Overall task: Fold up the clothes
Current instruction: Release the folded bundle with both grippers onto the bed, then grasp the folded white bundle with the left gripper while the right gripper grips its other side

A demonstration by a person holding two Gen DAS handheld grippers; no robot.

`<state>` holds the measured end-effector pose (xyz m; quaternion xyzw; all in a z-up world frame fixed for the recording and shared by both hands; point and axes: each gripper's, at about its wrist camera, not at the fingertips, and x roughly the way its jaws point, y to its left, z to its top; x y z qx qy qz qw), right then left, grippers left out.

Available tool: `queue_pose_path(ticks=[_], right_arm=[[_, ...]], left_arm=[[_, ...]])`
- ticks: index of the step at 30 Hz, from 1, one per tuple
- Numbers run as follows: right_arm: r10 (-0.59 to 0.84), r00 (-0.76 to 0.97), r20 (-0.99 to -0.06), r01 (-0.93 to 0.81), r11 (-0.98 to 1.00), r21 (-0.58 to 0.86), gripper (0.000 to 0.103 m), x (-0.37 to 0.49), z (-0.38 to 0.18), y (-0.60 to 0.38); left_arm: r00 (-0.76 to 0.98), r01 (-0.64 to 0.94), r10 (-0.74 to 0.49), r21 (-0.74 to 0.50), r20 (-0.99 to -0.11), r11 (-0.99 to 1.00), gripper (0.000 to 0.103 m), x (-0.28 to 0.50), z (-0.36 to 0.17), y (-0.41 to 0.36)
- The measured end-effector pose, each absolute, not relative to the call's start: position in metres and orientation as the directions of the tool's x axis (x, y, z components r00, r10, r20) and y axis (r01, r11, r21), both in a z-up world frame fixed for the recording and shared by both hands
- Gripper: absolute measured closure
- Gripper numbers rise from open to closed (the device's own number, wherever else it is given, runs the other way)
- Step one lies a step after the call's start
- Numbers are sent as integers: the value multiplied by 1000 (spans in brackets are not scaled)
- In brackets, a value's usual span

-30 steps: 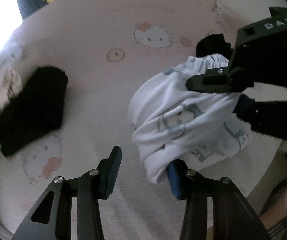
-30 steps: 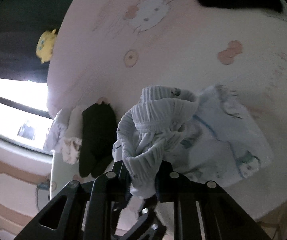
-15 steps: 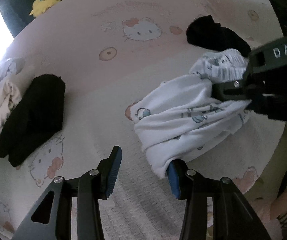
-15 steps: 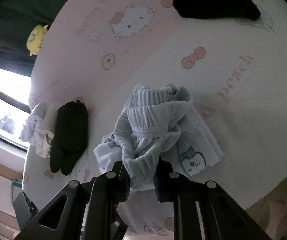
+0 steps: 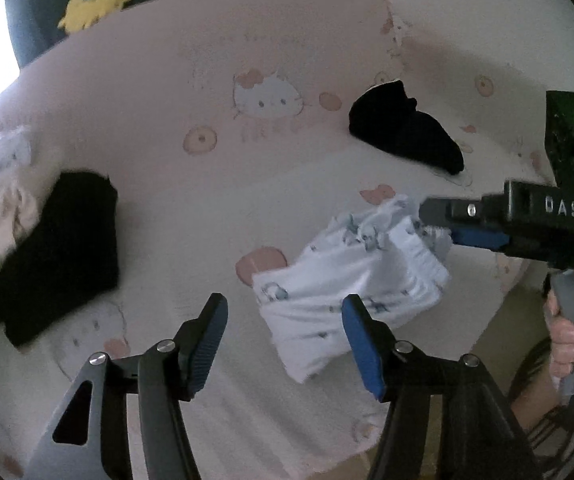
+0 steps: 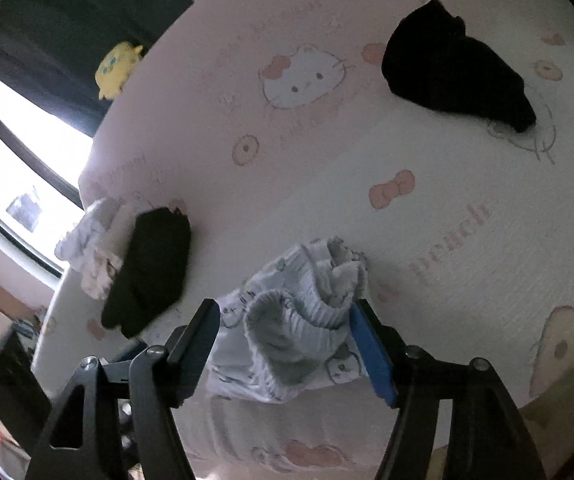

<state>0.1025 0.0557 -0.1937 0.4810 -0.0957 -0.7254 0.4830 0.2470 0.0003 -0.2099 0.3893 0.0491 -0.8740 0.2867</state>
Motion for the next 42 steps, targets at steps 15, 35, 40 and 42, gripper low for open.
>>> queue_pose_path(ticks=[15, 35, 40, 42], right_arm=[[-693, -86, -715, 893, -372, 254, 36, 121, -183, 26], [-595, -214, -775, 911, -408, 62, 77, 112, -206, -13], [-600, -148, -786, 872, -455, 182, 76, 95, -218, -16], [-597, -139, -790, 857, -472, 206, 75, 93, -221, -18]], left_arm=[[-598, 453, -205, -115, -775, -884, 46, 240, -223, -46], [-486, 602, -126, -226, -865, -766, 54, 222, -259, -97], [-491, 617, -143, -228, -859, -753, 54, 229, -267, -93], [-486, 637, -153, -229, -861, -736, 54, 229, -270, -92]])
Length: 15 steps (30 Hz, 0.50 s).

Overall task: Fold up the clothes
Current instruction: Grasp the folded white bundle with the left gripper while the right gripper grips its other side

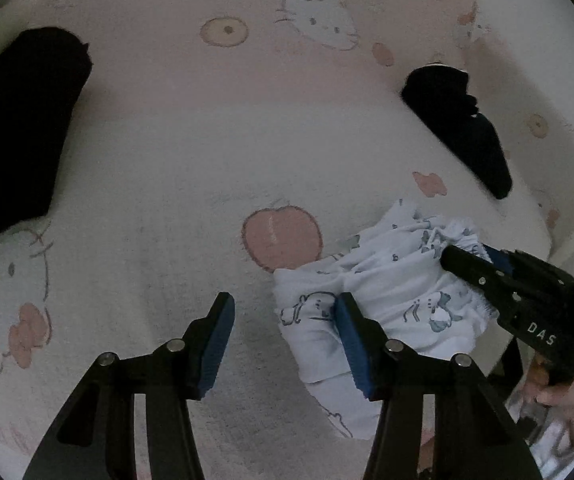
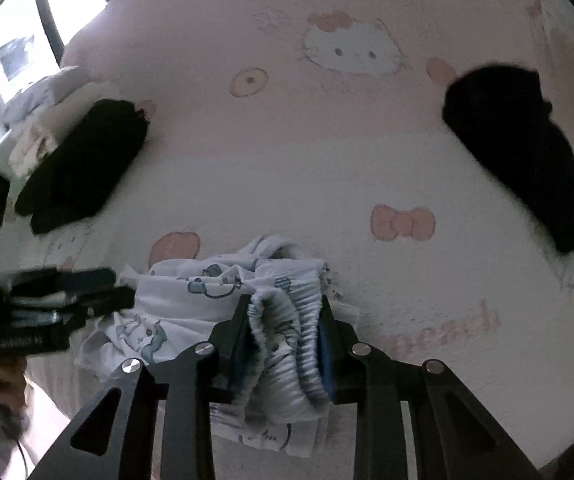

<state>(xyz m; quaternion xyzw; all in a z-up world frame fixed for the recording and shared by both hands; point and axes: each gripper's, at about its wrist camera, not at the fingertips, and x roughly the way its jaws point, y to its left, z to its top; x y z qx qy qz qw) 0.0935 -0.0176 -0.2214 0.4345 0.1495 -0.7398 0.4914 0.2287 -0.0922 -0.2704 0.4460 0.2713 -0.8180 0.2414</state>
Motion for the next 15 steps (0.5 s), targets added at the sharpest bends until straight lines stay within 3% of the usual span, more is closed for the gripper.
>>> queue_pose_path(ticks=[3, 5, 6, 7, 9, 10, 12, 15], right_arm=[[-598, -117, -793, 842, -483, 240, 73, 92, -220, -17], [-599, -94, -795, 836, -481, 264, 69, 90, -217, -16], [-600, -84, -796, 825, -490, 282, 59, 88, -214, -13], [-603, -77, -794, 804, -508, 308, 42, 85, -211, -9], [-624, -93, -776, 752, -554, 356, 23, 81, -204, 4], [-642, -90, -762, 727, -565, 391, 22, 79, -202, 11], [-674, -54, -737, 678, -566, 468, 22, 77, -201, 23], [-677, -17, -735, 637, -574, 515, 21, 75, -204, 32]], left_arm=[[-488, 651, -165, -231, -857, -723, 54, 230, -270, -90], [-505, 668, -115, -303, -855, -680, 54, 235, -267, -96], [-515, 675, -88, -340, -853, -655, 54, 237, -266, -100], [-525, 681, -61, -376, -849, -628, 54, 240, -265, -103], [-561, 684, -9, -457, -828, -569, 50, 247, -261, -109], [-589, 677, 16, -504, -808, -536, 47, 252, -259, -112], [-634, 671, 14, -559, -773, -486, 31, 261, -249, -112], [-667, 652, -11, -576, -745, -494, 26, 268, -234, -102]])
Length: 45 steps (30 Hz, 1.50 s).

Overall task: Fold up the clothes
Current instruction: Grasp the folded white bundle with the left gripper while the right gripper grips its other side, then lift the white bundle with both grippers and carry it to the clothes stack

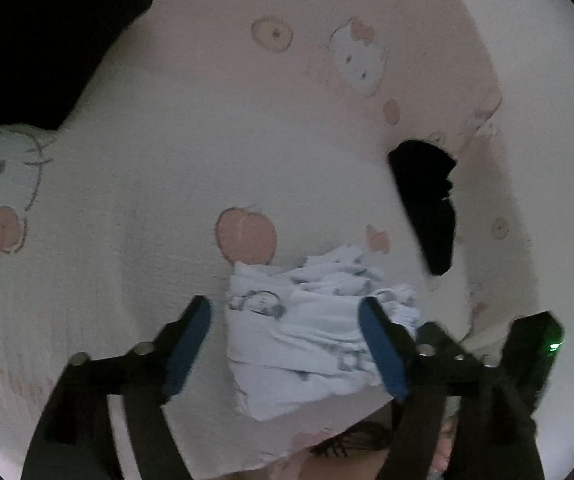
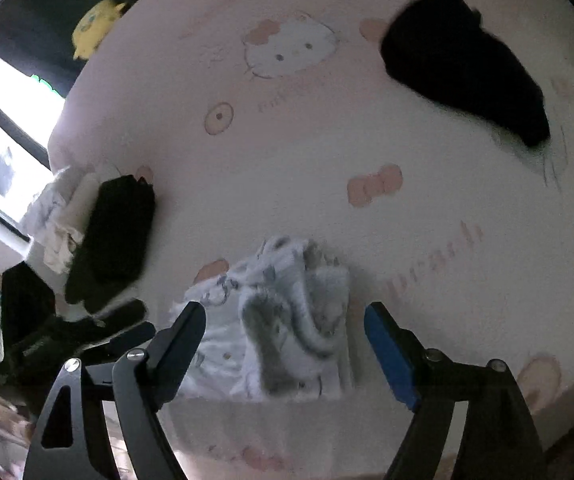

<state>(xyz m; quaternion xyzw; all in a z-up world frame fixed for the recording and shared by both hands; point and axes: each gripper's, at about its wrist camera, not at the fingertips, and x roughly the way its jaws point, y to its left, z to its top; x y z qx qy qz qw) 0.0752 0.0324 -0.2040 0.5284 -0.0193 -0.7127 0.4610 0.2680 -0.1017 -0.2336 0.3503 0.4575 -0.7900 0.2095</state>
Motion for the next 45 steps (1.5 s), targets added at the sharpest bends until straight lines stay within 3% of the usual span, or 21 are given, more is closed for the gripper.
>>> queue_pose_path(ticks=[8, 15, 23, 30, 35, 36, 38, 39, 45], right_arm=[[-680, 50, -732, 603, -563, 565, 21, 81, -209, 45], [-695, 103, -712, 513, -576, 636, 18, 75, -227, 46], [-690, 157, -707, 502, -560, 659, 18, 70, -252, 28], [-770, 183, -611, 415, -503, 758, 17, 59, -265, 31], [-758, 185, -625, 480, -485, 731, 18, 64, -262, 24], [-751, 177, -637, 506, -486, 713, 20, 65, -260, 22], [-737, 142, -660, 545, -498, 674, 33, 68, -260, 19], [-728, 114, -676, 560, -515, 649, 50, 69, -261, 17], [-683, 46, -729, 603, -563, 565, 62, 78, -254, 10]], left_arm=[[-596, 643, -52, -438, -801, -628, 26, 265, -224, -75], [-577, 637, 3, -453, -817, -624, 26, 257, -249, -73], [-571, 627, -40, -405, -820, -666, 27, 252, -257, -70], [-611, 630, -47, -449, -790, -634, 31, 258, -268, -74], [-615, 623, -50, -446, -787, -642, 36, 255, -269, -74], [-616, 623, -51, -448, -786, -641, 37, 255, -269, -75], [-620, 624, -51, -453, -783, -636, 37, 254, -270, -75], [-623, 625, -51, -458, -781, -632, 37, 254, -270, -76], [-622, 635, -55, -462, -781, -619, 48, 252, -265, -78]])
